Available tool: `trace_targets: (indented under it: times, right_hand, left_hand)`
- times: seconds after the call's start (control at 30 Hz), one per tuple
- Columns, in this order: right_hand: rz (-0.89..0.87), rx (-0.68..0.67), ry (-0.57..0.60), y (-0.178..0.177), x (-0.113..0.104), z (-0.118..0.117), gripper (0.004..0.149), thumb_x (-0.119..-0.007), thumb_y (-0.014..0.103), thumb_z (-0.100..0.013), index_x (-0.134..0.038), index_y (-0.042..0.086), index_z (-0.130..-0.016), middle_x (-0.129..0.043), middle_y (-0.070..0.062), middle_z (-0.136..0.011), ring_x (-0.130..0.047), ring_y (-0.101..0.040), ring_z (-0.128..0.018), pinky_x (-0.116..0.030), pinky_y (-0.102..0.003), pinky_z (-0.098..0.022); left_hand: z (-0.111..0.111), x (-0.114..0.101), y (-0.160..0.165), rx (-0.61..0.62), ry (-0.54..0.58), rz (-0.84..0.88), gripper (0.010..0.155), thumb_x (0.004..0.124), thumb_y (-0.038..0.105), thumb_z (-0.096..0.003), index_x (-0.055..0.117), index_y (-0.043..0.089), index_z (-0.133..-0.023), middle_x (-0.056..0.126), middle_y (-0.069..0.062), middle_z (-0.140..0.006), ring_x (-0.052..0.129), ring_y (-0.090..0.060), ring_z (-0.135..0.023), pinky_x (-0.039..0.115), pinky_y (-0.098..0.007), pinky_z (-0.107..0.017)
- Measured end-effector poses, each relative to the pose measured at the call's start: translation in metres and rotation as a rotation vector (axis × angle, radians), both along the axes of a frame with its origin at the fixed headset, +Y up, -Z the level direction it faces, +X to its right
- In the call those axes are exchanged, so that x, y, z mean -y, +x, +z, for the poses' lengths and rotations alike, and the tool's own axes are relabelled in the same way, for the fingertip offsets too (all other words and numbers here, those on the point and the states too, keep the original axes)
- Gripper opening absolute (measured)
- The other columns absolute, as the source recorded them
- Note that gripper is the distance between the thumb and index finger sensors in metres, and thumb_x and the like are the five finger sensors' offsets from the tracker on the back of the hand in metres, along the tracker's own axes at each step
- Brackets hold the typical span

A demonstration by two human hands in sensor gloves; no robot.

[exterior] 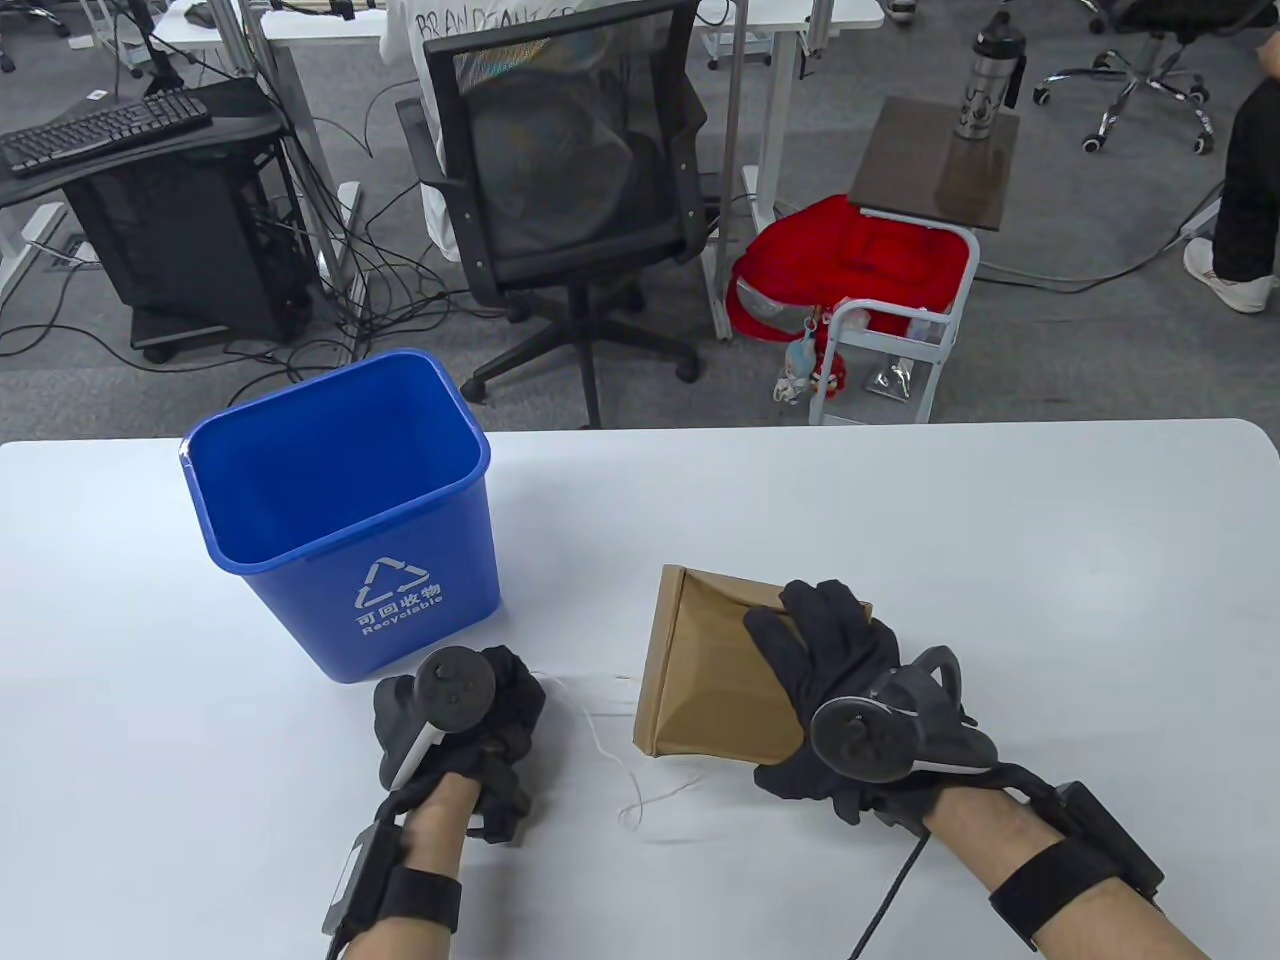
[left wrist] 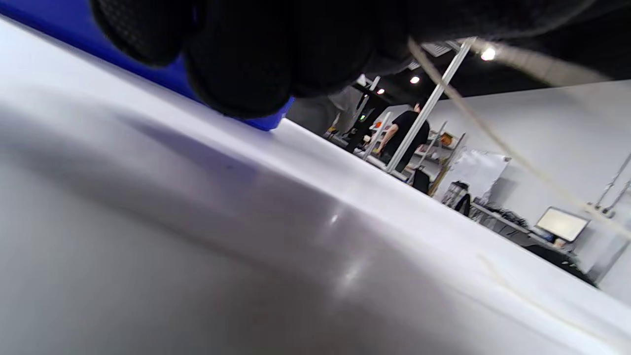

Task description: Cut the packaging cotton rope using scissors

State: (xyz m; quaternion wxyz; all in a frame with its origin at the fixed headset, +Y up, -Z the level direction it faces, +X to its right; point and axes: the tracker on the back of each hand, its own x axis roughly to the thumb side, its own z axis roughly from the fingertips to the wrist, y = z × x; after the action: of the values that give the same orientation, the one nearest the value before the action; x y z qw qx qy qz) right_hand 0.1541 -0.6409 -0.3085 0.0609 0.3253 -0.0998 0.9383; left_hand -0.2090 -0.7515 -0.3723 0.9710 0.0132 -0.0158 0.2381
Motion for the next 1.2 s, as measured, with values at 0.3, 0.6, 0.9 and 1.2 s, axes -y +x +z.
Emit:
trace_targets:
  times: [0.3, 0.6, 0.9, 1.2]
  right_hand:
    - [-0.014, 0.041, 0.003, 0.026, -0.003, 0.004, 0.126, -0.098, 0.069, -0.028, -0.023, 0.009, -0.110, -0.019, -0.037, -0.111, -0.026, -0.064, -0.096, -0.059, -0.087, -0.050]
    - [-0.012, 0.019, 0.019, 0.023, -0.003, 0.007, 0.126, -0.097, 0.070, -0.028, -0.024, 0.009, -0.110, -0.019, -0.038, -0.111, -0.026, -0.064, -0.096, -0.060, -0.087, -0.049]
    - [-0.027, 0.025, 0.028, 0.025, -0.004, 0.010, 0.127, -0.097, 0.070, -0.028, -0.023, 0.009, -0.110, -0.020, -0.038, -0.111, -0.026, -0.064, -0.096, -0.060, -0.086, -0.049]
    - [-0.052, 0.012, 0.043, 0.020, -0.004, 0.014, 0.126, -0.097, 0.070, -0.028, -0.023, 0.008, -0.110, -0.020, -0.038, -0.111, -0.026, -0.064, -0.096, -0.060, -0.087, -0.049]
  left_hand:
    - [-0.009, -0.008, 0.024, 0.193, -0.068, 0.023, 0.039, 0.079, 0.030, -0.0534, 0.082, 0.010, -0.087, 0.087, -0.018, -0.082, 0.090, -0.046, -0.069, 0.063, -0.070, -0.060]
    - [-0.030, -0.021, 0.097, 0.405, -0.349, -0.421, 0.069, 0.075, 0.005, -0.0491, 0.055, 0.025, -0.113, 0.037, -0.021, -0.117, 0.041, -0.051, -0.105, 0.039, -0.073, -0.072]
    - [-0.046, -0.006, 0.134, 0.527, -0.462, -0.734, 0.072, 0.064, -0.001, -0.0475, 0.051, 0.033, -0.109, 0.029, -0.016, -0.117, 0.030, -0.047, -0.107, 0.031, -0.071, -0.073]
    - [-0.030, -0.024, 0.099, 0.550, -0.580, -0.786, 0.043, 0.080, 0.013, -0.0511, 0.079, 0.012, -0.094, 0.062, -0.019, -0.110, 0.052, -0.050, -0.104, 0.040, -0.073, -0.072]
